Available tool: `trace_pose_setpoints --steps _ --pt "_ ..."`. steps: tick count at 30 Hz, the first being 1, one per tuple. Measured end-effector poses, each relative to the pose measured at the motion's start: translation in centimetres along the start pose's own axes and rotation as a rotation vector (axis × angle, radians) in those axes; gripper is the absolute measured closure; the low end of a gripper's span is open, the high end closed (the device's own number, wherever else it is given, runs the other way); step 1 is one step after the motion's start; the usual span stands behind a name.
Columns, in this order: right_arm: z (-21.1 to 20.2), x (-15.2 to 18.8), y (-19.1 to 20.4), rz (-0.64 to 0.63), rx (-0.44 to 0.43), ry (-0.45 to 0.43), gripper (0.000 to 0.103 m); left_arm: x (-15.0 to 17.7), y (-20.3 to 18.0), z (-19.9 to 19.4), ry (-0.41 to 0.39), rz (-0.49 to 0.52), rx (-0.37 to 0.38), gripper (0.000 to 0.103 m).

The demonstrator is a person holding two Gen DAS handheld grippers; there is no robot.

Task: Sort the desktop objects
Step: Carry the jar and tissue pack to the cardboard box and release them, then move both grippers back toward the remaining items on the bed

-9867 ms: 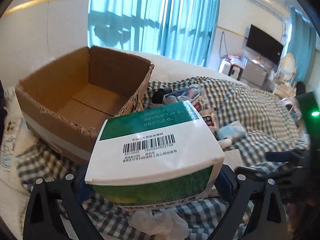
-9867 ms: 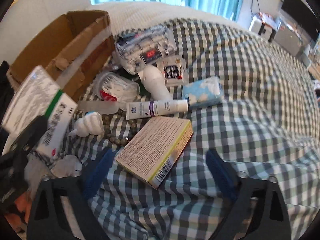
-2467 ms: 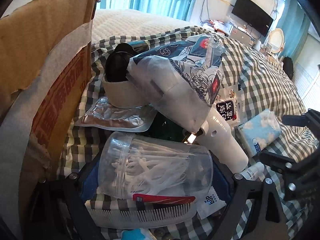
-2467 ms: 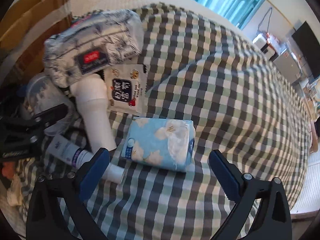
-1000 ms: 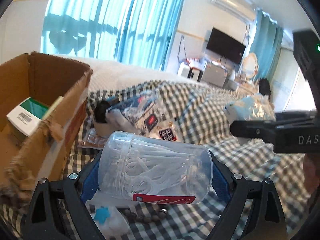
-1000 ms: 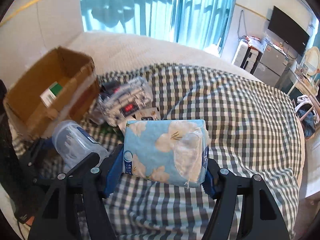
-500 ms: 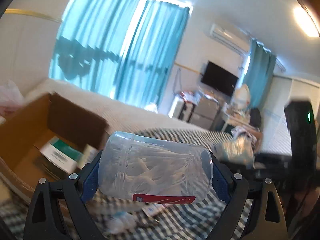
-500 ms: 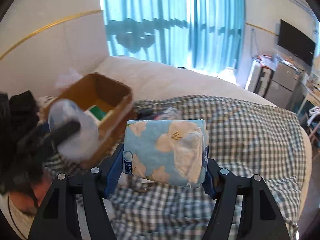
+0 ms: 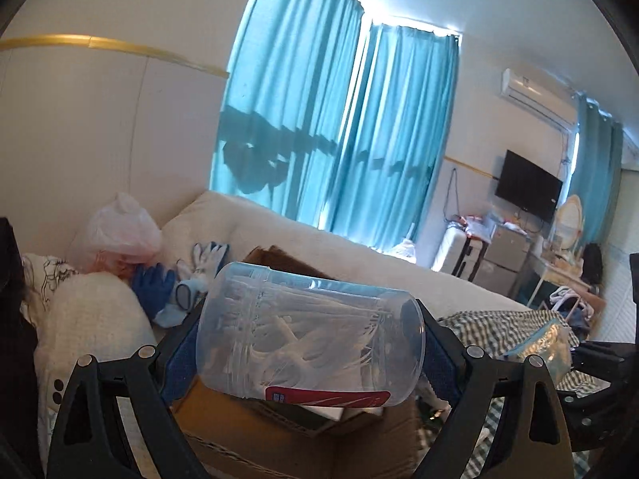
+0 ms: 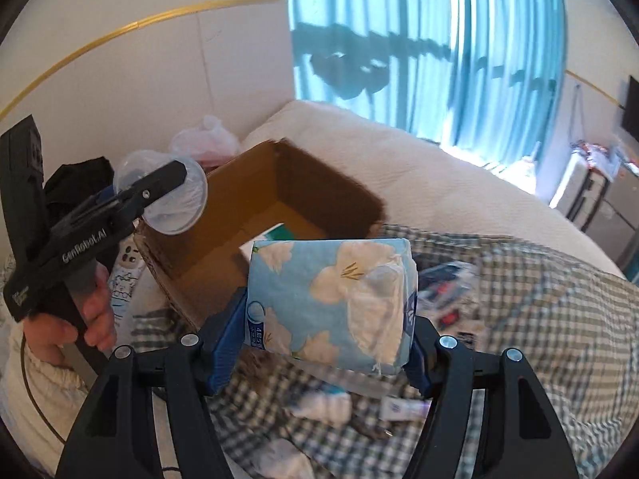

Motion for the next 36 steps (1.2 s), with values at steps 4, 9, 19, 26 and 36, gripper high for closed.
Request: trace_pose_setpoints --steps 4,9,19,26,36 --pt "3.3 0.6 1.8 -0.020 -0.036 0.055 0.036 1.1 1.8 2.0 0.051 -0.027 -0.002 0.009" --pt "6.0 1.4 3.4 -0.069 -0.048 0.104 0.036 2.9 1.8 3.9 0.108 -0.002 -0.024 0.009" --pt "5.5 2.2 3.3 -0.099 0.017 0.084 0.014 4.1 1.6 5.1 0.138 0.024 -0.067 0.000" --pt "1.1 4.0 -1.2 -0.015 0.071 0.058 0.014 4.4 1.1 4.5 0.124 0.045 -0.110 0.000" --pt "-3.4 7.4 -8.4 0.022 0.205 0.096 0.013 5.9 -3.0 2.4 0.139 0.059 -0.018 0.000"
Point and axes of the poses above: each gripper's, at about its wrist camera, not at the fingertips, and z roughly the way its jaws point, y to its left, x to its underside, the point moved 3 cm from there along z, roughly the way its jaws point, and after that the axes turned 3 degrees about -z, right-handed, at the moved point
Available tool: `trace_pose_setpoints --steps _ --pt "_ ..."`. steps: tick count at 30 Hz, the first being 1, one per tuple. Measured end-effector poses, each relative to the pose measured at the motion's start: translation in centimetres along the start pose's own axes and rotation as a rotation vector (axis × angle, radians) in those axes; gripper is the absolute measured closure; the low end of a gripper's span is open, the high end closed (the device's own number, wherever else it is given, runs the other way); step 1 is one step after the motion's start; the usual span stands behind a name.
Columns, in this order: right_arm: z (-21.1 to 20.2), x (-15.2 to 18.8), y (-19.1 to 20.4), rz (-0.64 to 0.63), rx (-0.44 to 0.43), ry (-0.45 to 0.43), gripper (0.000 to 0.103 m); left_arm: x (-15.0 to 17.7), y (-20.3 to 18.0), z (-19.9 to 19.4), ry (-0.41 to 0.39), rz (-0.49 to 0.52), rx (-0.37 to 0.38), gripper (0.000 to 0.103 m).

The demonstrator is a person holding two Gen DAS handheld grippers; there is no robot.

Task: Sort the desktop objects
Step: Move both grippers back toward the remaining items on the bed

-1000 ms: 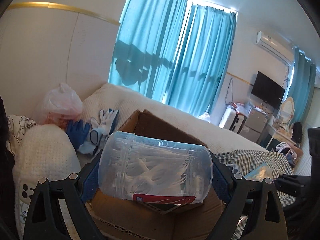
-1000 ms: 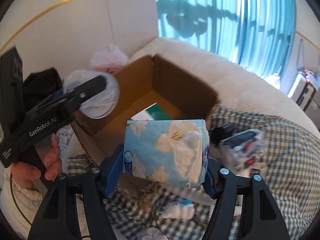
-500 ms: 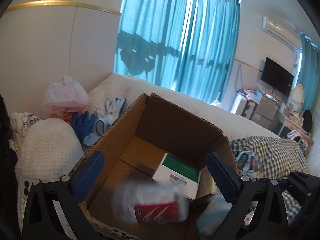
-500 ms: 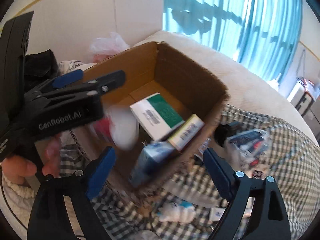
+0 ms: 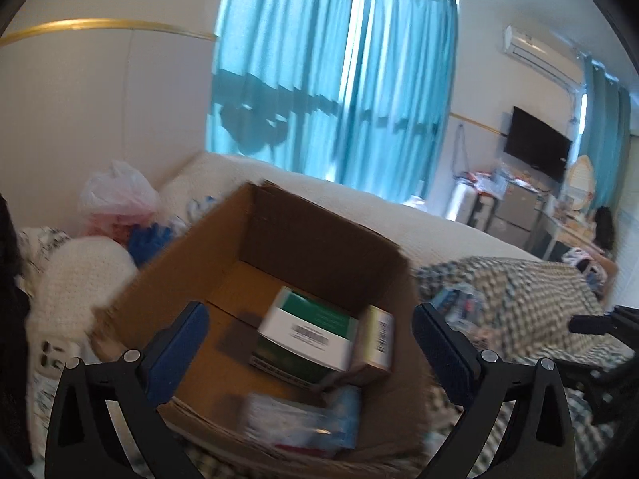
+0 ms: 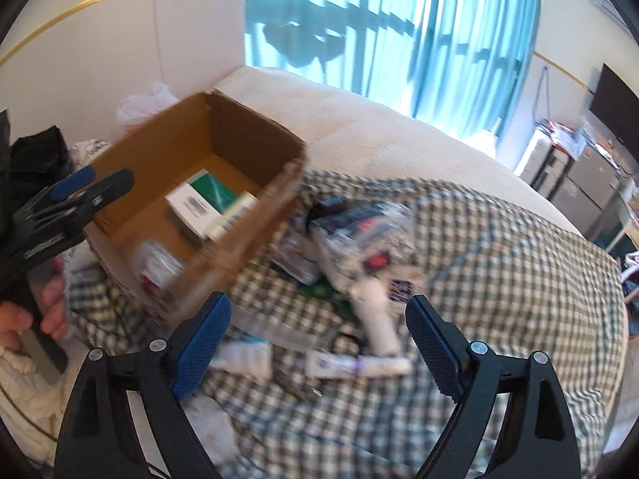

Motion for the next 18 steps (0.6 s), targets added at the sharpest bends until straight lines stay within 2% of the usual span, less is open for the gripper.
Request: trace_pose_setpoints --steps 5,10,14,18 --pt "0.0 1.5 -3.2 0.031 0.030 -0.006 0.013 2.9 -4.5 0.4 0.073 0.042 0.075 0.000" --pt "0.3 1.9 -5.6 0.025 0.038 -0.009 0.013 5.6 -8.8 1.5 0.103 0.109 0.079 0.000" --pt "0.4 2.3 -7.2 -0.001 0.076 -0.027 0.013 6.7 -11.6 3.0 0.138 0.108 0.092 0.000" --pt "1.1 2.8 -9.4 0.044 0.046 -0.021 0.013 7.5 -14.1 5.1 0.168 0.112 0.128 0.000"
Point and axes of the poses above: each gripper's, at about its wrist camera, not at the fingertips, and z roughly the way its jaws point, y to its left, x to its underside, the point moved 3 cm from there along z, roughly the way its jaws point, and after that the axes turned 3 degrees about -z, right-handed, at the moved point
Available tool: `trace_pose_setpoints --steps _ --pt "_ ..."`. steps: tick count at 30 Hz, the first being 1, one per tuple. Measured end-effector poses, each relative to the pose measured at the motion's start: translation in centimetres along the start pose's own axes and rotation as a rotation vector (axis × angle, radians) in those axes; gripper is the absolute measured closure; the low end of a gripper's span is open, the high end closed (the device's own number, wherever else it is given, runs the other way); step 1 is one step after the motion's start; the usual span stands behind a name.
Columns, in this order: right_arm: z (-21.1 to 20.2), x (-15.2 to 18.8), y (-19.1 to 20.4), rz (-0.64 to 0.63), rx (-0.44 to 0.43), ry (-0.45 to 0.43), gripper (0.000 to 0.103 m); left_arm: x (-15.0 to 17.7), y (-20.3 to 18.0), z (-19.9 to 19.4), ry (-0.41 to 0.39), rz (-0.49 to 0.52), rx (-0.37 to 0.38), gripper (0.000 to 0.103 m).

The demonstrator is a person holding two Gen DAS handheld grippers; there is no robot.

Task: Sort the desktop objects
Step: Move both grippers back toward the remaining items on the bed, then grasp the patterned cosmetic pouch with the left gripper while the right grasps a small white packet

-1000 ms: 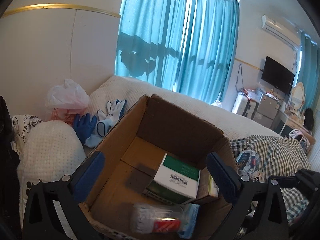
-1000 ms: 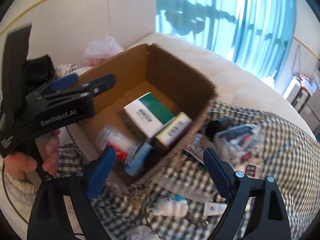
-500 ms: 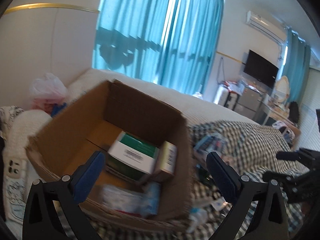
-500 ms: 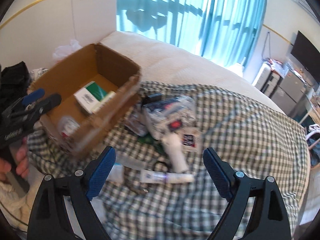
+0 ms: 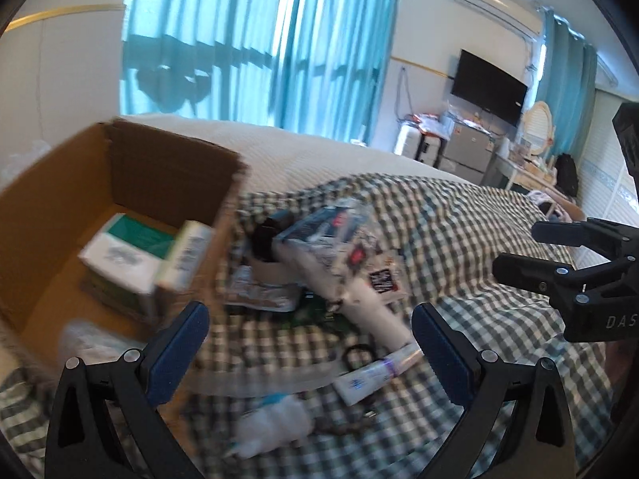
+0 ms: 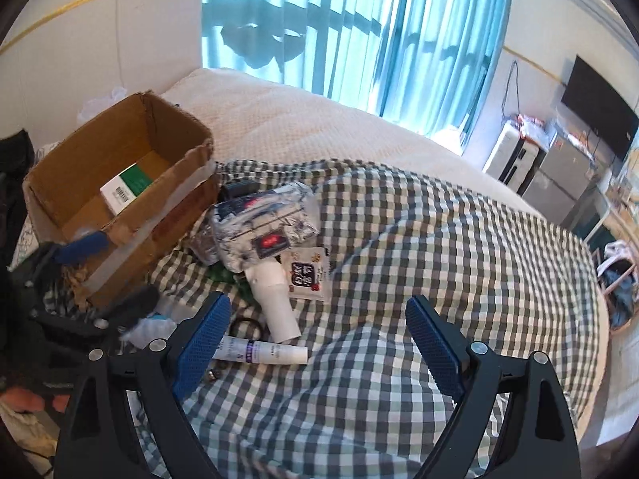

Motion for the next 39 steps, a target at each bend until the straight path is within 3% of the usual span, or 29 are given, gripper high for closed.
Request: trace_pose_setpoints --steps 5,15,18,20,21,23,25,28,31,35,39 --pt "1.0 0.7 -2.1 0.032 0.002 0.013 0.013 -0.5 -2.0 4.5 0.026 0.081 -0.042 0.000" --pt "2.7 1.3 -3.6 0.067 -0.028 0.056 0.013 -2.3 -3.8 13.2 0.004 0.203 -0.112 0.000" --pt "3.3 1.7 -4.0 0.080 -0.032 0.072 0.013 -2.5 -3.2 15.8 0.030 0.219 -0.171 0.000" --pt "3.7 1.9 -4.2 0.091 -0.033 0.083 0.013 -2.5 -2.8 17.0 0.083 0.220 -0.146 0.001" --pt "3.9 2.0 -4.3 0.098 -0.034 0.090 0.013 -2.6 -2.7 17.1 0.097 0.212 -0.117 0.007" --pt "4.0 2.1 -4.3 0.110 -0.037 0.097 0.013 -2.4 -2.6 16.9 0.110 0.202 -0.071 0.028" --pt "4.0 2.2 -4.2 0.107 -0.031 0.097 0.013 -1.9 -2.7 16.6 0.126 0.209 -0.035 0.055" --pt "3.9 2.2 -3.8 0.090 -0.016 0.095 0.013 -1.1 -2.9 15.2 0.130 0.209 0.006 0.070" --pt "3.9 2.3 -3.4 0.079 -0.016 0.091 0.013 -0.5 -2.6 12.4 0.108 0.171 0.016 0.072" --pt "4.3 2.5 -2.5 0.060 -0.039 0.094 0.014 -0.4 -2.1 7.3 0.021 0.121 0.012 0.072" --pt "5.2 2.7 -1.0 0.001 -0.039 0.120 0.014 0.5 -1.0 4.9 0.031 0.013 -0.011 0.072"
Point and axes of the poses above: each gripper's, at about its wrist camera, not at the fingertips, and z roughly the way its jaws point, y to its left, x to its underside, the point moved 3 cm from there along z, roughly the way its jaws point, and after that the axes turned 3 degrees about -z, right-handed, at the moved point
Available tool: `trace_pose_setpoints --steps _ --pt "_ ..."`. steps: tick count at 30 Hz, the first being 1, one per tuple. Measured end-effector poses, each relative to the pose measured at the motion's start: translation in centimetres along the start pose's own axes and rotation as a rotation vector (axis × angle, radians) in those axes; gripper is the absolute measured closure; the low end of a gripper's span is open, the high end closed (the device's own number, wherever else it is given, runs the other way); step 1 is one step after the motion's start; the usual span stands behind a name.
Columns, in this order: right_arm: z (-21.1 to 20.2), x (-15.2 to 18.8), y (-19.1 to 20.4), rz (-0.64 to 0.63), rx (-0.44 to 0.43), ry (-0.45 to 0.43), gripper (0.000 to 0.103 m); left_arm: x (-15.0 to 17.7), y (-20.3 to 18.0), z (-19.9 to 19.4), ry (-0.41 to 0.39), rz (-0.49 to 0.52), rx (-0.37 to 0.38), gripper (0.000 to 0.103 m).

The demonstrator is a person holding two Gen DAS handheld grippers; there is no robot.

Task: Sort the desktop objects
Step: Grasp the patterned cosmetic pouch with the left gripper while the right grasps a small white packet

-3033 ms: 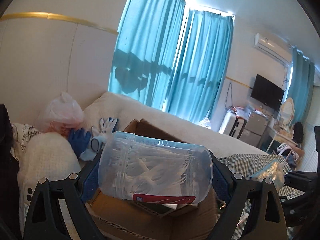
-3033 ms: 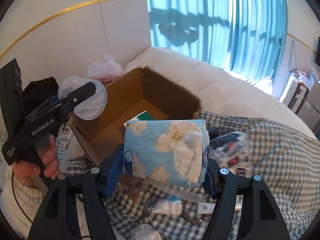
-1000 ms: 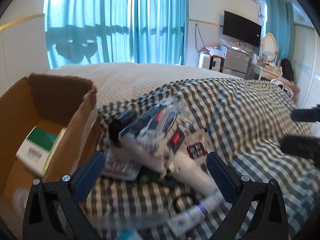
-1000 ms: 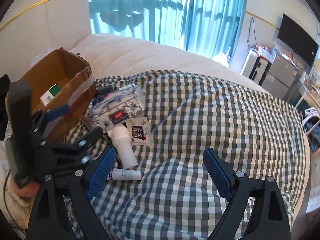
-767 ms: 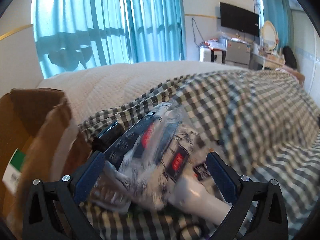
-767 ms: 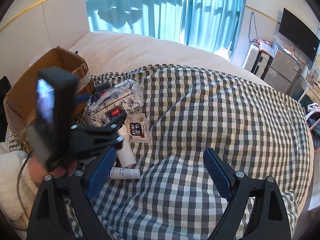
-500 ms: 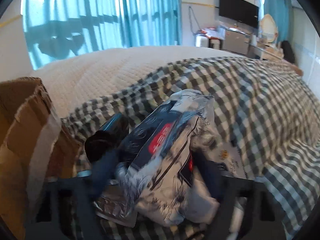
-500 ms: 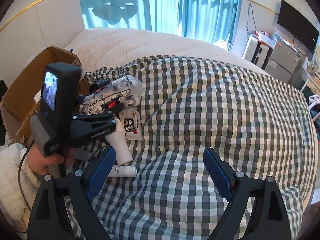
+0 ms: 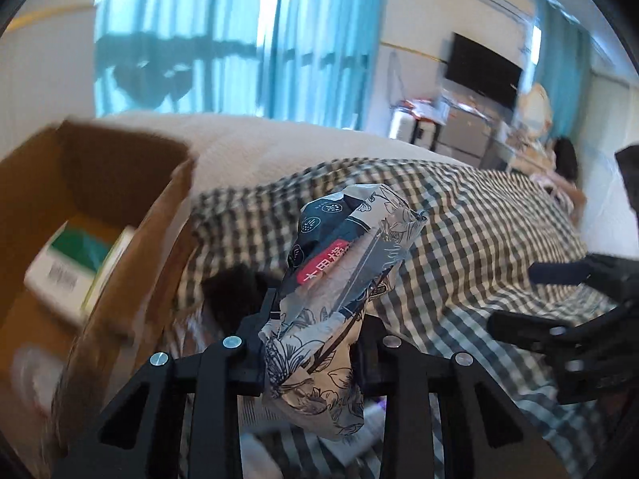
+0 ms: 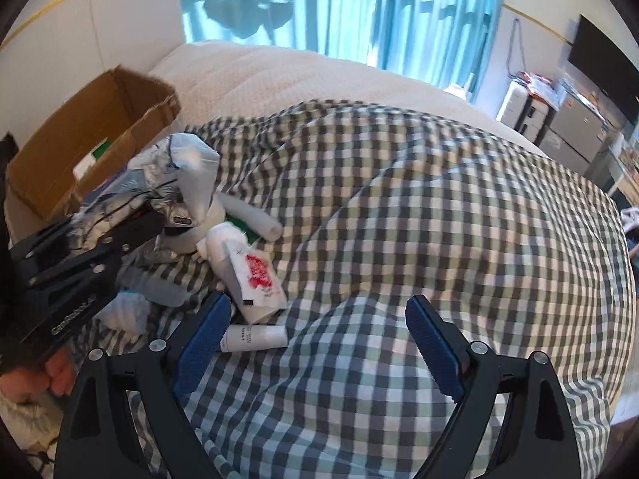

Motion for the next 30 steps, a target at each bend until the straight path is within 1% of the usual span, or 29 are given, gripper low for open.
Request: trace_pose_setpoints --steps 3,5,7,8,12,14,16,18,20,22,23,24,26,28,30 --pt "0.9 0.1 1.1 -0.041 0.018 0.040 0.014 1.2 0.8 -0.3 -0.015 -0.049 -0.108 0.071" --pt "1.7 0.1 1.6 -0.066 0.013 0.064 0.014 2.2 1.0 -0.2 -0.003 -0.065 -0.139 0.071" --pt "2.5 -0.1 1.7 -0.071 0.000 0.080 0.014 2.7 1.2 0.2 0.016 -0.073 -0.156 0.071" --pt "2.9 -0.2 1.9 -0.073 -0.016 0.086 0.017 2.9 1.5 0.4 0.019 -0.085 -0.160 0.071" --pt "4.7 -0.7 2.7 -0.089 -0.069 0.111 0.024 3.2 2.5 0.8 0.032 -0.120 -0.165 0.071" --pt "5.8 -1.0 2.8 -0.081 -0.071 0.133 0.039 3.5 2.9 1.1 0.040 -0.133 -0.165 0.071" --pt "7.0 -1.1 2.6 -0.064 -0.092 0.159 0.048 3.7 3.2 1.5 0.049 -0.135 -0.170 0.071" --pt "7.9 -1.3 2.4 -0.046 -0.094 0.169 0.051 3.8 3.1 1.8 0.054 -0.140 -0.165 0.071" --pt "8.4 -1.6 2.3 -0.042 -0.102 0.168 0.058 3.8 3.2 2.2 0.060 -0.139 -0.163 0.071" --pt "8.8 -1.9 2.4 -0.042 -0.100 0.165 0.059 3.9 3.2 2.4 0.068 -0.138 -0.161 0.071" --pt "9.0 -2.1 2.4 -0.041 -0.097 0.158 0.067 4.0 3.2 2.5 0.069 -0.138 -0.158 0.071" --pt "9.2 -2.3 2.4 -0.043 -0.091 0.154 0.071 4.1 3.2 2.4 0.071 -0.137 -0.154 0.071" --pt "9.8 -2.5 2.7 -0.051 -0.092 0.163 0.088 4.0 3.3 2.5 0.070 -0.134 -0.149 0.071" --pt "10.5 -2.2 3.0 -0.058 -0.093 0.183 0.092 4.1 3.3 2.4 0.066 -0.133 -0.144 0.071" --pt "10.3 -2.0 3.1 -0.063 -0.087 0.178 0.094 4.2 3.3 2.2 0.064 -0.133 -0.141 0.071"
Point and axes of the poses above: each gripper's, at about its wrist camera, not at the fingertips, and z roughly the way its jaws point, y to its left, x to its underside, the point moved 3 cm from there along z, roughly the way its jaws point, and after that the axes turned 3 degrees about -z, right-handed, at the moved point
